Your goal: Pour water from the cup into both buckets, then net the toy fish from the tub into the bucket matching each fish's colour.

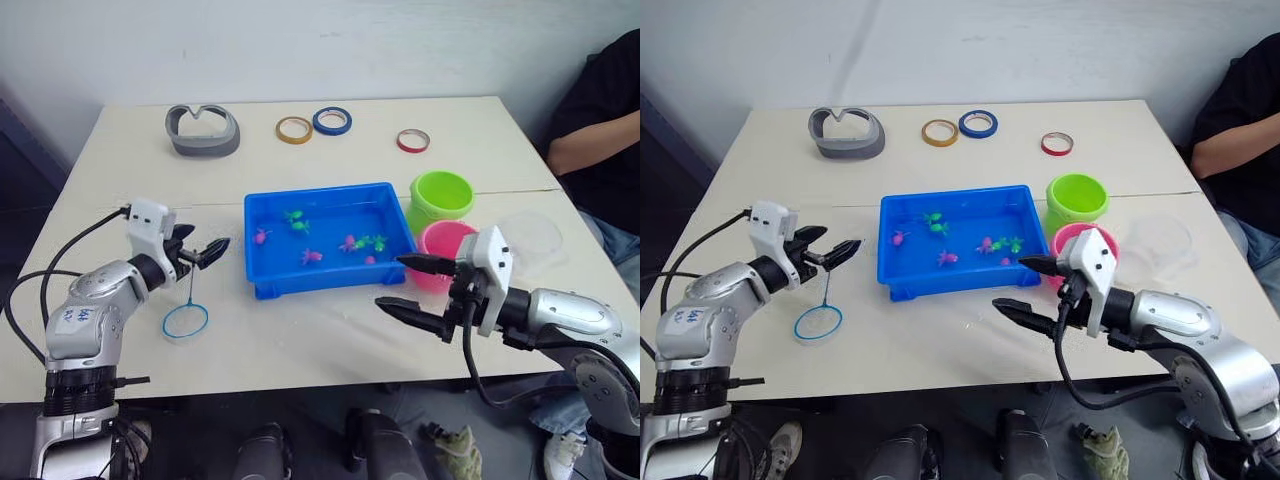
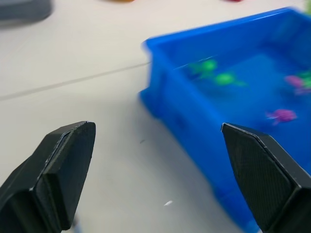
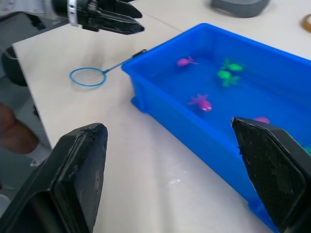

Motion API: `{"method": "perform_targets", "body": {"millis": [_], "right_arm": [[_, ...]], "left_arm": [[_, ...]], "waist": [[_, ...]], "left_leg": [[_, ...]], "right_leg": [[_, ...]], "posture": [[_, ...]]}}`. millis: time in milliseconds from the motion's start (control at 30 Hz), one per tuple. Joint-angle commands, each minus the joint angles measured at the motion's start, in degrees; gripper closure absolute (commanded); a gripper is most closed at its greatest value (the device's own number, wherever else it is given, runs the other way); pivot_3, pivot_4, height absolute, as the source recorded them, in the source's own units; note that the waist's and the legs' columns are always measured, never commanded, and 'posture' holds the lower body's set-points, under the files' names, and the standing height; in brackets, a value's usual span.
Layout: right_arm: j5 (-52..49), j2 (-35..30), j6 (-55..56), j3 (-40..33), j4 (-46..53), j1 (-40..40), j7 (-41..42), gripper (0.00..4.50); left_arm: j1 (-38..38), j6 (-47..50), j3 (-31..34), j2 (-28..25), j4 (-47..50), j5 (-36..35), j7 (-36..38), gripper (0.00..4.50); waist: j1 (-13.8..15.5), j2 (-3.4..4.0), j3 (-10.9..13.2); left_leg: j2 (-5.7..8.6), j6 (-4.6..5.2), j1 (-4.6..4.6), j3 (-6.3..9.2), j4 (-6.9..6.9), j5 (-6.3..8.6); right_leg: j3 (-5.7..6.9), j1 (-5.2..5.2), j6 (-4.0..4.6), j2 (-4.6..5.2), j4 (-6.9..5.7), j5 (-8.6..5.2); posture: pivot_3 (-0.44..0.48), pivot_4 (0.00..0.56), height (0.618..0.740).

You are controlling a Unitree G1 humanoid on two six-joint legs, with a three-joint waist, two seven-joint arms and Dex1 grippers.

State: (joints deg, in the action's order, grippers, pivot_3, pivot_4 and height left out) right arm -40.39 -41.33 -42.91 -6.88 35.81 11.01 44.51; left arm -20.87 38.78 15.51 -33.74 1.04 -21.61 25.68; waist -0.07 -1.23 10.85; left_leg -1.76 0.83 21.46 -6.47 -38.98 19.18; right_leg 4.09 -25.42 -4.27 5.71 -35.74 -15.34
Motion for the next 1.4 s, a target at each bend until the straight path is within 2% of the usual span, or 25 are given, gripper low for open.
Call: {"method": "perform_targets", "body": {"millis": [33,167,400,667,1033,1133,1233,1400], "right_arm": [[0.3,-0.6,3.0,1.3,1.7,0.9,2.2,0.17],[0.4,-0.2,4.1,2.6,2.2,1.5,2.5,0.17],[1.1,-0.1,5.6,4.3,2.9,2.2,2.2,0.17],[2.3,-0.4,6.3,5.0,3.8,1.3,1.3,0.17],[3.3,-0.5,6.8,4.2,4.2,0.2,0.7,0.17],[3.2,-0.5,6.9,4.0,4.4,0.0,0.6,0.17],[3.3,-0.6,7.1,3.9,4.3,-0.1,0.6,0.00],[3.5,-0.4,7.5,4.2,4.3,0.0,0.6,0.00]], "left_arm": [[1.1,-0.9,2.7,0.4,-1.2,1.5,-3.6,0.00],[0.5,-1.8,4.2,0.9,-6.5,3.6,-8.0,0.00],[-1.7,-3.8,0.7,2.4,-13.7,5.8,-7.9,0.00],[-1.3,-2.6,-3.0,5.3,-14.7,7.3,-7.5,0.00],[-1.4,0.3,-1.9,8.2,-15.5,9.6,-15.2,0.00],[-1.4,-0.4,-1.2,8.6,-15.6,8.7,-15.1,0.00],[-1.7,0.6,-0.7,8.6,-15.9,8.5,-15.6,0.75],[-2.0,0.5,-0.7,8.2,-16.6,9.1,-15.6,2.97]], "waist": [[0.1,0.00,0.0],[0.3,-0.05,0.0],[0.3,-0.09,0.0],[0.3,-0.10,0.0],[0.3,-0.12,-0.1],[0.1,-0.12,-0.1],[0.1,-0.12,-0.1],[0.2,-0.12,-0.1]], "left_leg": [[0.00,0.00,0.01,0.00,0.00,0.02],[0.03,0.02,0.03,0.05,-0.03,0.05],[0.03,-0.01,0.04,0.09,-0.04,0.06],[0.04,-0.03,0.05,0.08,-0.05,0.07],[0.04,0.01,-0.13,0.06,-0.09,0.04],[0.03,0.04,-0.18,0.06,-0.08,0.02],[0.02,0.02,-0.18,0.06,-0.08,0.00],[0.04,-0.06,-0.15,0.05,-0.08,-0.03]], "right_leg": [[0.01,0.00,0.00,0.02,0.01,0.00],[0.08,0.01,0.01,0.11,0.00,0.00],[0.20,0.00,0.01,0.13,-0.02,0.00],[0.33,0.00,0.01,0.14,-0.03,0.00],[0.30,0.06,0.04,0.16,-0.24,0.02],[0.30,0.09,0.11,0.15,-0.26,0.06],[0.30,0.09,0.12,0.14,-0.26,0.07],[0.33,0.09,0.12,0.16,-0.21,0.07]], "posture": [[0.000,0.150,0.713],[0.000,0.150,0.713],[0.000,0.150,0.713],[0.000,0.150,0.713],[0.000,0.150,0.713],[0.000,0.150,0.713],[0.000,0.150,0.713],[0.000,0.150,0.713]]}}
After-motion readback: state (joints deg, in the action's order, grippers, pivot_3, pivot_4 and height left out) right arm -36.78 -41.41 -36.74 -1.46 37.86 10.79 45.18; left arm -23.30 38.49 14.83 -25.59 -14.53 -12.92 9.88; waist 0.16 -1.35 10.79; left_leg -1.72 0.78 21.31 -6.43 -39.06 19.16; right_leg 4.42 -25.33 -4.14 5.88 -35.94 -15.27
